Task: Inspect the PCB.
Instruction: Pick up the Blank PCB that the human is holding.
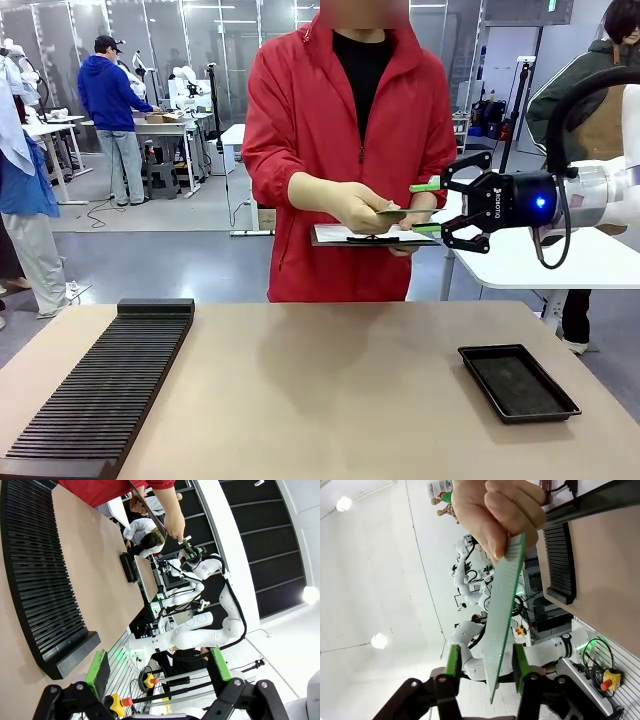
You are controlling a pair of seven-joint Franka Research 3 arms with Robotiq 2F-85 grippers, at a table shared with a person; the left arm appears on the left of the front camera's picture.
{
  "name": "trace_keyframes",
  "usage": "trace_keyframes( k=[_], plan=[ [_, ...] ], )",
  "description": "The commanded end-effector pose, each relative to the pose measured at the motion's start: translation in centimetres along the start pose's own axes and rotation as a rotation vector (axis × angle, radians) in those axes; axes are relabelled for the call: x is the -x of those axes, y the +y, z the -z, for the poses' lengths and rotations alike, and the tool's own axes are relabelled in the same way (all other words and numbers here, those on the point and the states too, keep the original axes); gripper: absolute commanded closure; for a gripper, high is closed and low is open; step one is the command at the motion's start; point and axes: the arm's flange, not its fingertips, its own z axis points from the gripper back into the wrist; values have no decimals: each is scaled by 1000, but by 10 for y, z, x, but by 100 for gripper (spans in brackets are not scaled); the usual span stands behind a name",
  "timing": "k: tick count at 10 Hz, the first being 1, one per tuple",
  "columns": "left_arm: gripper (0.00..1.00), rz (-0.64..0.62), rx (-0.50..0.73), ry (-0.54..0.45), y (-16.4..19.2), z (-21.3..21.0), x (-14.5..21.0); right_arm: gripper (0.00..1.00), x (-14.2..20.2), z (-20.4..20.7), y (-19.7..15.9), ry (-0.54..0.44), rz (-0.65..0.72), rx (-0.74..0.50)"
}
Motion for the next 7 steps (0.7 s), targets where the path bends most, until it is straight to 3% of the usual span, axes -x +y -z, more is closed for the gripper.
trace_keyframes(
  k=[1,2,3,4,7],
  plan=[
    [0,6,-14,17,-3,-2,1,64,-3,4,3,10,23,-22],
    [0,6,-14,17,-3,-2,1,96,-3,5,-1,12,23,-21],
    [0,6,-14,17,-3,-2,1,83,-3,5,-3,15,23,-21],
    [0,6,-14,17,-3,-2,1,100,-3,6,-3,17,20,-23],
    [0,6,-14,17,-3,-2,1,100,-2,8,-3,22,14,-23]
  ],
)
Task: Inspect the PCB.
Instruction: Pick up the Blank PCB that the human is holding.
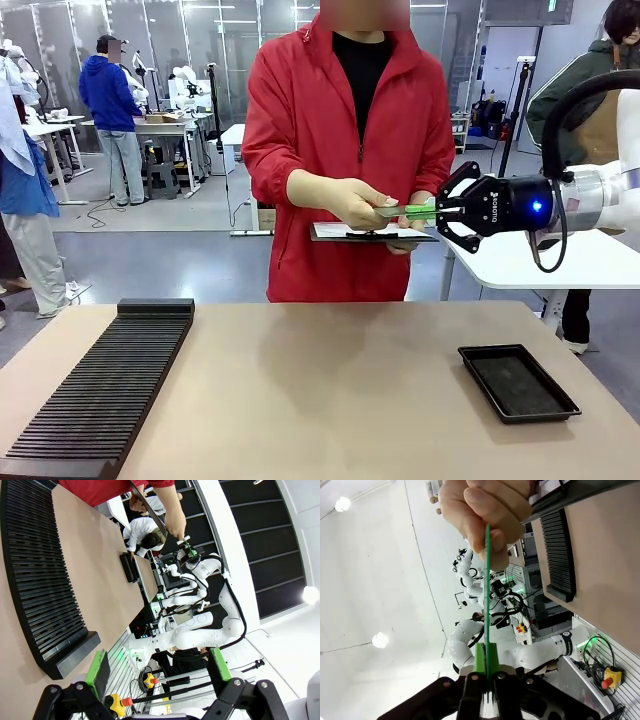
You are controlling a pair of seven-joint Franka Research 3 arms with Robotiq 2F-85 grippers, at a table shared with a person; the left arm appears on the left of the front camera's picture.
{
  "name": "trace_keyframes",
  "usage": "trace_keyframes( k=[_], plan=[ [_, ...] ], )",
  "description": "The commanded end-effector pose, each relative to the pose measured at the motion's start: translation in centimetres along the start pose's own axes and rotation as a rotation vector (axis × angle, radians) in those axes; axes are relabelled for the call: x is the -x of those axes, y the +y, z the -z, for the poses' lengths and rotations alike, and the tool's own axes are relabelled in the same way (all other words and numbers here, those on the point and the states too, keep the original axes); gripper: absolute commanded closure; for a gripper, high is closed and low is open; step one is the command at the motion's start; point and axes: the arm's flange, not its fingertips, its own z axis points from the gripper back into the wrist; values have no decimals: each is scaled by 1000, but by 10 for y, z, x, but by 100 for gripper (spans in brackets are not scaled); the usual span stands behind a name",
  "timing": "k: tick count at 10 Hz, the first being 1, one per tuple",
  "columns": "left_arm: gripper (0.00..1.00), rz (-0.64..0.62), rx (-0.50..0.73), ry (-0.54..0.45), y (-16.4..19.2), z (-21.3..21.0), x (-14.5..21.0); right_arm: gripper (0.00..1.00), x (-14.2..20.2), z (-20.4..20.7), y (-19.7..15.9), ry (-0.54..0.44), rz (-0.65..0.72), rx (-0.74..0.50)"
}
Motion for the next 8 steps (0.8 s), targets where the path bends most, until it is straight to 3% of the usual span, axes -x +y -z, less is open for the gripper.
trace_keyframes(
  k=[1,8],
  plan=[
    [0,6,-14,17,-3,-2,1,100,0,4,2,9,-1,-24],
    [0,6,-14,17,-3,-2,1,100,0,0,0,1,1,0]
  ],
)
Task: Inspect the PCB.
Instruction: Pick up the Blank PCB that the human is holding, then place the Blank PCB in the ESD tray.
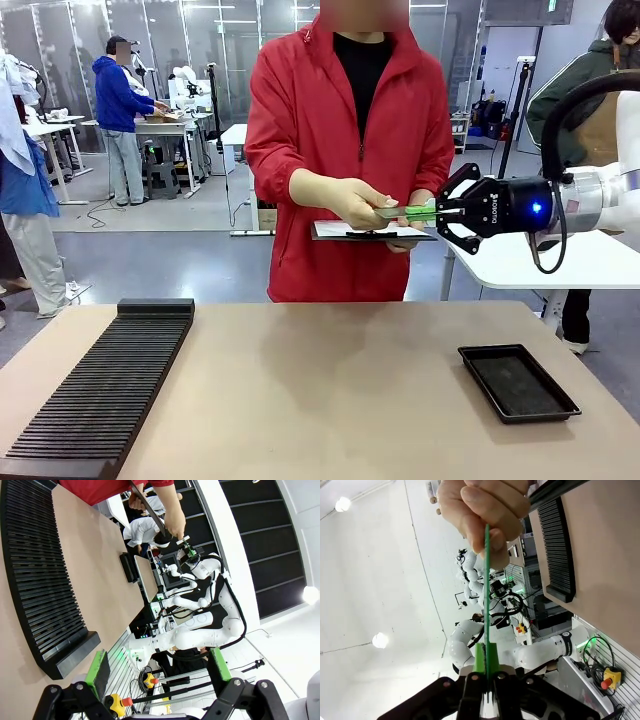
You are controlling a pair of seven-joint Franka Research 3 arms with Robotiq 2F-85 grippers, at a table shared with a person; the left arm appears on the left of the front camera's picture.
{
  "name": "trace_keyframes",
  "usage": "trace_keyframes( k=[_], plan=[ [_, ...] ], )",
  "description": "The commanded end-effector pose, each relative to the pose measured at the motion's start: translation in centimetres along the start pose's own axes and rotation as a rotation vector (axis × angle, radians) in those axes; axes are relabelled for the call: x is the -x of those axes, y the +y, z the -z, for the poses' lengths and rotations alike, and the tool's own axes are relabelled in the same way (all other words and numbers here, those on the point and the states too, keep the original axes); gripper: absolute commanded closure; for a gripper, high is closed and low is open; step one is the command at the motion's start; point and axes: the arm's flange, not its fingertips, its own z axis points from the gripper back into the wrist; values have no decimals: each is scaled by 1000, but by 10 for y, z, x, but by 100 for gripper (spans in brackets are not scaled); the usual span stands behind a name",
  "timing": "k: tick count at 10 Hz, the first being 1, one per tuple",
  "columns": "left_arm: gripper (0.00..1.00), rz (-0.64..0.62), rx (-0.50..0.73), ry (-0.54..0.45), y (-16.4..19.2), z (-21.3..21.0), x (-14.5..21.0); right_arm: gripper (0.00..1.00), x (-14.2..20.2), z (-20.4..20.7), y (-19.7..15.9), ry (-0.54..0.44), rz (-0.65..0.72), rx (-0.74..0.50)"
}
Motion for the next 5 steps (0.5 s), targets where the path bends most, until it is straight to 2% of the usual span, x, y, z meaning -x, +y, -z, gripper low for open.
trace_keyframes(
  k=[1,5],
  plan=[
    [0,6,-14,17,-3,-2,1,100,1,1,2,2,0,1],
    [0,6,-14,17,-3,-2,1,100,1,1,2,2,0,1]
  ],
)
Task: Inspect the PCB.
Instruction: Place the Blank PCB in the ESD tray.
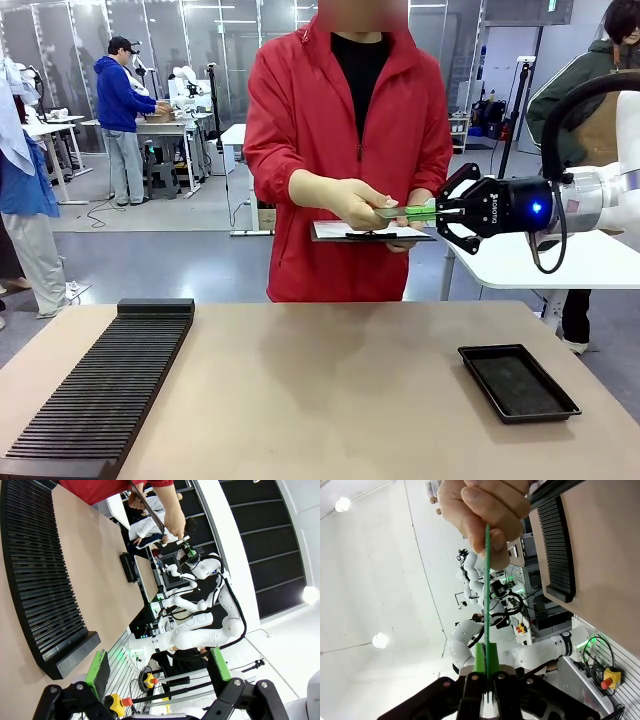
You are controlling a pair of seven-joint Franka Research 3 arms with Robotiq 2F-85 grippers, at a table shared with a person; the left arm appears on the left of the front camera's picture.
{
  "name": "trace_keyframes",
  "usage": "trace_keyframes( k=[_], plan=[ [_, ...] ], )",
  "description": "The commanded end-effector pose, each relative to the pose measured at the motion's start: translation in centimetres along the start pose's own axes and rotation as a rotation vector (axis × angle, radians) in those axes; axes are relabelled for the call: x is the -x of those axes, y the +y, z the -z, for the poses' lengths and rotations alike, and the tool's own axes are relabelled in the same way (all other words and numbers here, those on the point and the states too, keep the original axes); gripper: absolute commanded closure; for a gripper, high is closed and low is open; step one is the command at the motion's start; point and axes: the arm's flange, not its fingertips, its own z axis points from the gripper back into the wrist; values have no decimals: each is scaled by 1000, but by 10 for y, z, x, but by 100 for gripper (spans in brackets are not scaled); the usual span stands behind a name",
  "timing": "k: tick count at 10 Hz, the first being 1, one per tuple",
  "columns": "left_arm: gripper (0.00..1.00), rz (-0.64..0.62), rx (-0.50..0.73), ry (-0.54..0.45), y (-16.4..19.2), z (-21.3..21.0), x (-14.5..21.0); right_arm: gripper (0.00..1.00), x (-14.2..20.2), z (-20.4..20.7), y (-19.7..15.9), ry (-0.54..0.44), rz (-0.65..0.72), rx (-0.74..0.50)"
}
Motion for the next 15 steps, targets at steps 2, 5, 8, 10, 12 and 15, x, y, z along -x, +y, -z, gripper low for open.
trace_keyframes(
  k=[2,5,8,10,12,15],
  plan=[
    [0,6,-14,17,-3,-2,1,100,1,1,2,2,0,0],
    [0,6,-14,17,-3,-2,1,100,1,1,2,2,0,0],
    [0,6,-14,17,-3,-2,1,100,1,1,2,2,0,0],
    [0,6,-14,17,-3,-2,1,100,1,1,2,2,0,0],
    [0,6,-14,17,-3,-2,1,100,1,1,2,2,0,0],
    [0,6,-14,17,-3,-2,1,100,1,1,2,2,0,0]
  ],
)
